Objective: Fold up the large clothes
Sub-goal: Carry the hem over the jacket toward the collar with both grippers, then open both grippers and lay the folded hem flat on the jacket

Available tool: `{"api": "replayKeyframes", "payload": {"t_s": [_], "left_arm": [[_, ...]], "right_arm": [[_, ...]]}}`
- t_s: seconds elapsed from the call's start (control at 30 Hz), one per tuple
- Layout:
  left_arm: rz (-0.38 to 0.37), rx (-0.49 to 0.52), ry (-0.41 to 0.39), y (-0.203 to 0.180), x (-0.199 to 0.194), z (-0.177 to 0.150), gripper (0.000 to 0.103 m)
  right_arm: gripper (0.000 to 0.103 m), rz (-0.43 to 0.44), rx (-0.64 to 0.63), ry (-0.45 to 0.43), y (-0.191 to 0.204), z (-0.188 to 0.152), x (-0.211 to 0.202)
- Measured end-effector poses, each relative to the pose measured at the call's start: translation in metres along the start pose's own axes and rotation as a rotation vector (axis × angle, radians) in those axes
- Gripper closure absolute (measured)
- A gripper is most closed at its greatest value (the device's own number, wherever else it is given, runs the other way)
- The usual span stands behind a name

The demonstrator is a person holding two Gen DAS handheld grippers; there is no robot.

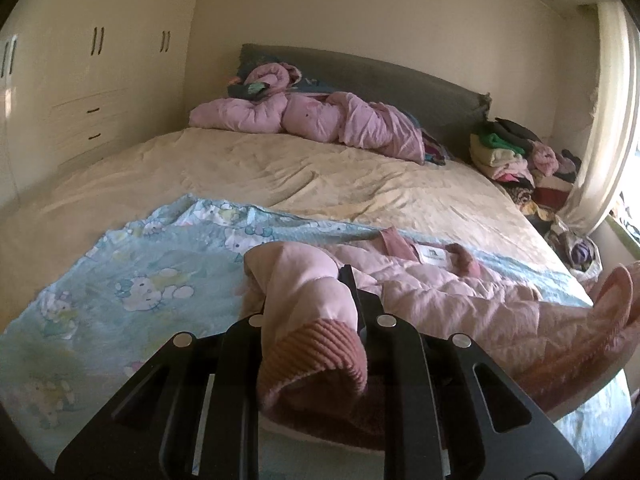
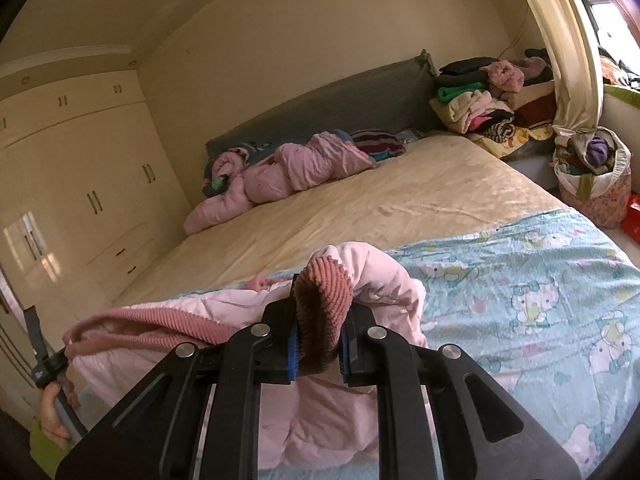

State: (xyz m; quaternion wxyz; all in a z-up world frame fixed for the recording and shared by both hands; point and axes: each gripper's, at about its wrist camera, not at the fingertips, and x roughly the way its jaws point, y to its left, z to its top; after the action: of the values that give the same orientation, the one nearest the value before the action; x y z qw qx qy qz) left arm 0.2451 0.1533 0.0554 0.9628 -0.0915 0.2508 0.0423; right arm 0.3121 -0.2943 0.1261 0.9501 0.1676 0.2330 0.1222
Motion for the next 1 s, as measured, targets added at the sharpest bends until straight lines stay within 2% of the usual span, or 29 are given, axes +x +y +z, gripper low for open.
{"api": "replayKeyframes", "payload": {"t_s": [0.27, 0.5, 0.7, 0.9, 1.0], "left_arm": [[0.032, -0.075, 0.005, 0.002, 0.046, 0.003, 0.089], [0.05, -0.067, 0.027, -0.001, 0.077, -0.001, 0.088], [0.037, -0.061, 0.068, 0.001, 0.103, -0.005, 0.087], [0.007, -0.074, 0.1, 0.004, 0.119, -0.005, 0.086], [-0.004, -0.09, 0.119, 0.006, 0.125, -0.004, 0.086]], "right_arm": [[0.089, -0.066, 0.04, 0.014, -0.015, 0.003, 0.05], [0.089, -0.122, 0.053, 0.051, -0.026, 0.001, 0.093], [0.089, -0.164, 0.054, 0.09, -0.033, -0.004, 0.13], [0.087, -0.163, 0.1, 0.122, -0.043, -0.009, 0.155], [0.083, -0.125, 0.173, 0.127, -0.053, -0.011, 0.161]]}}
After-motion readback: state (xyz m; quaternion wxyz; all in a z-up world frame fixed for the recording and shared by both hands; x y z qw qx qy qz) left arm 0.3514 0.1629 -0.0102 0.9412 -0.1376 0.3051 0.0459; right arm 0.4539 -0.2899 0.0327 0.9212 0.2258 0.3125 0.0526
